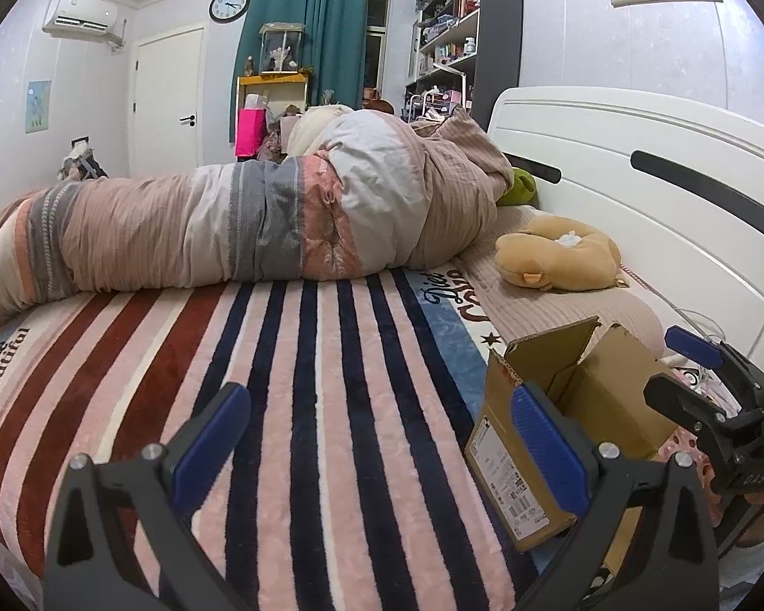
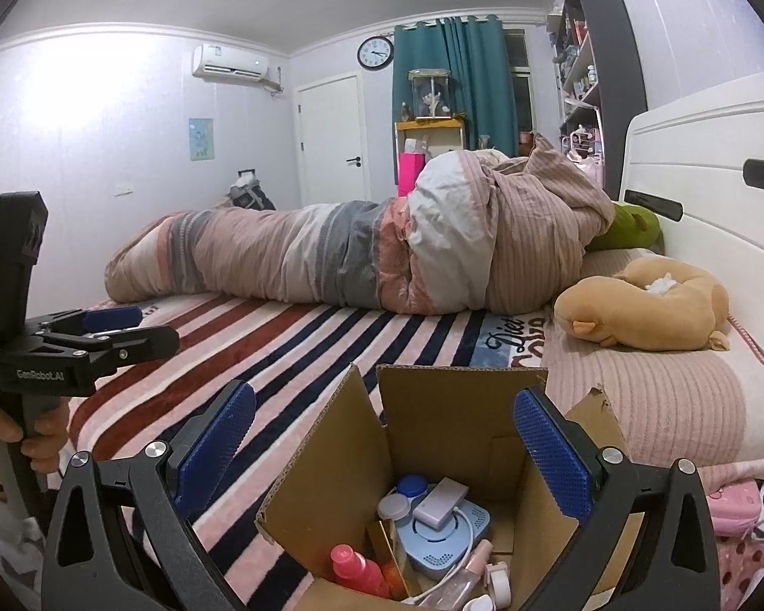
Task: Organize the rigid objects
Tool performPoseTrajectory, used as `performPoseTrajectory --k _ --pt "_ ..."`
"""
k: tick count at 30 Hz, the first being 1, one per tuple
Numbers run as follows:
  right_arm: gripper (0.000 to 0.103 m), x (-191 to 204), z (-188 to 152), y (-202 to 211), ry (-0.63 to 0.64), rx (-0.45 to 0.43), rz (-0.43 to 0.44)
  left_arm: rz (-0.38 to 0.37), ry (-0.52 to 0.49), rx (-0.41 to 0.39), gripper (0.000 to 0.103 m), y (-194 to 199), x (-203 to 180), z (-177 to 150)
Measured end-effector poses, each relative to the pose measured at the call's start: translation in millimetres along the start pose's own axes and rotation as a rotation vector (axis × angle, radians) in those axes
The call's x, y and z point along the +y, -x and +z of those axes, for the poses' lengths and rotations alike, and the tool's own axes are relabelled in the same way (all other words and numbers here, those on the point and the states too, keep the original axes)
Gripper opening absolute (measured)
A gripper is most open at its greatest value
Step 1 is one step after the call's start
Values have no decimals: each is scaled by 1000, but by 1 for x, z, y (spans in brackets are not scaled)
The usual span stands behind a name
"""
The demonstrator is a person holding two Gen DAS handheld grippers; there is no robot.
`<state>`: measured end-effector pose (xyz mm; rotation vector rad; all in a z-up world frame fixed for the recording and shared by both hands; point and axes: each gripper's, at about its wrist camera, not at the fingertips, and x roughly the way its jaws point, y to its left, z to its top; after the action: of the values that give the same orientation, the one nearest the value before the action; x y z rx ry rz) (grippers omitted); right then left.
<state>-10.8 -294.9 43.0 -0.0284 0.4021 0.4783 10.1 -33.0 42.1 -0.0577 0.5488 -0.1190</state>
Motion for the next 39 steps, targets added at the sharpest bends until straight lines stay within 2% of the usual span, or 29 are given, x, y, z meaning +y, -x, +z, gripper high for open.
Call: performPoseTrajectory --k 39 --pt "102 -8 -2 2 -7 1 -2 14 -11 -7 102 2 2 1"
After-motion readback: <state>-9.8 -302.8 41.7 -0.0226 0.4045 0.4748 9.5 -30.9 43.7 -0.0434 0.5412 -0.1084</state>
